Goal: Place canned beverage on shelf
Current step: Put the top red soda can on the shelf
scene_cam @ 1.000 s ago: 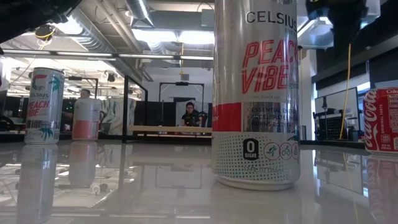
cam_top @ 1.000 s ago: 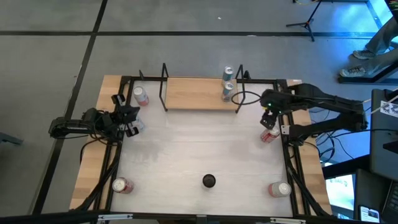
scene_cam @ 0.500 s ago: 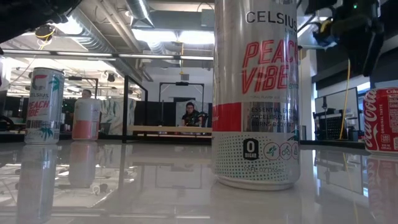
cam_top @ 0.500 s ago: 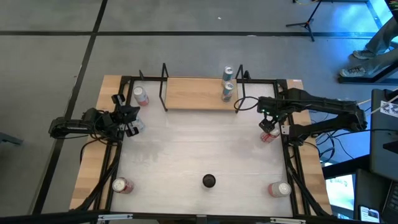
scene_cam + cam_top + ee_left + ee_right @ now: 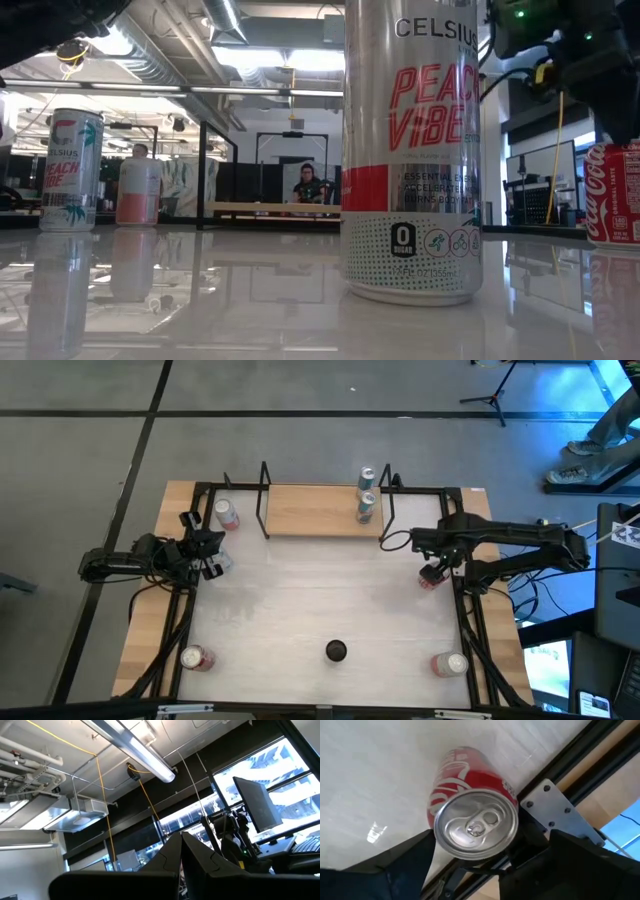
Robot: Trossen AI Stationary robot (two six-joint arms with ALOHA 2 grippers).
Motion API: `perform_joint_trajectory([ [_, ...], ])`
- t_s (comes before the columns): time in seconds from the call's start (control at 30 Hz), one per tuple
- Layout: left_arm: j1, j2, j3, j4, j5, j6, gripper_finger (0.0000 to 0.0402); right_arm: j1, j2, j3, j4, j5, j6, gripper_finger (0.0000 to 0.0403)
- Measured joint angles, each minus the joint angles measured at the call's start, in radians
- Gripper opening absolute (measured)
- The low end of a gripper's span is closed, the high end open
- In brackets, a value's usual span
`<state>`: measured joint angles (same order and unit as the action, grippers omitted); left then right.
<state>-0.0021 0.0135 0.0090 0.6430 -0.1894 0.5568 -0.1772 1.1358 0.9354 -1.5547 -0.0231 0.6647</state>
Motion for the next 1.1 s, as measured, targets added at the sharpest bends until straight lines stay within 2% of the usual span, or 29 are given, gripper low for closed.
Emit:
perform_joint_trajectory([
  [0.23,0.0,0.0,0.0,0.0,0.0,0.0,0.0007,0.0,0.0,-0.003,0.086,-0.014,-0.042,0.0383],
  [0.57,0.0,0.0,0.0,0.0,0.0,0.0,0.0007,0.0,0.0,-0.004,0.093,-0.009,-0.016,0.0383],
  [0.7,0.0,0.0,0.0,0.0,0.0,0.0,0.0007,0.0,0.001,-0.054,0.1,0.002,-0.008,0.0383],
  [0.87,0.0,0.0,0.0,0.0,0.0,0.0,0.0007,0.0,0.001,-0.119,0.165,-0.041,-0.024,0.0382],
  [0.97,0.0,0.0,0.0,0.001,0.0,0.001,0.0007,0.001,0.001,-0.118,0.173,-0.016,-0.048,0.0368],
  [1.1,0.0,0.0,0.0,0.001,0.0,0.001,0.0007,0.001,0.001,-0.118,0.175,0.003,-0.1,0.0318],
])
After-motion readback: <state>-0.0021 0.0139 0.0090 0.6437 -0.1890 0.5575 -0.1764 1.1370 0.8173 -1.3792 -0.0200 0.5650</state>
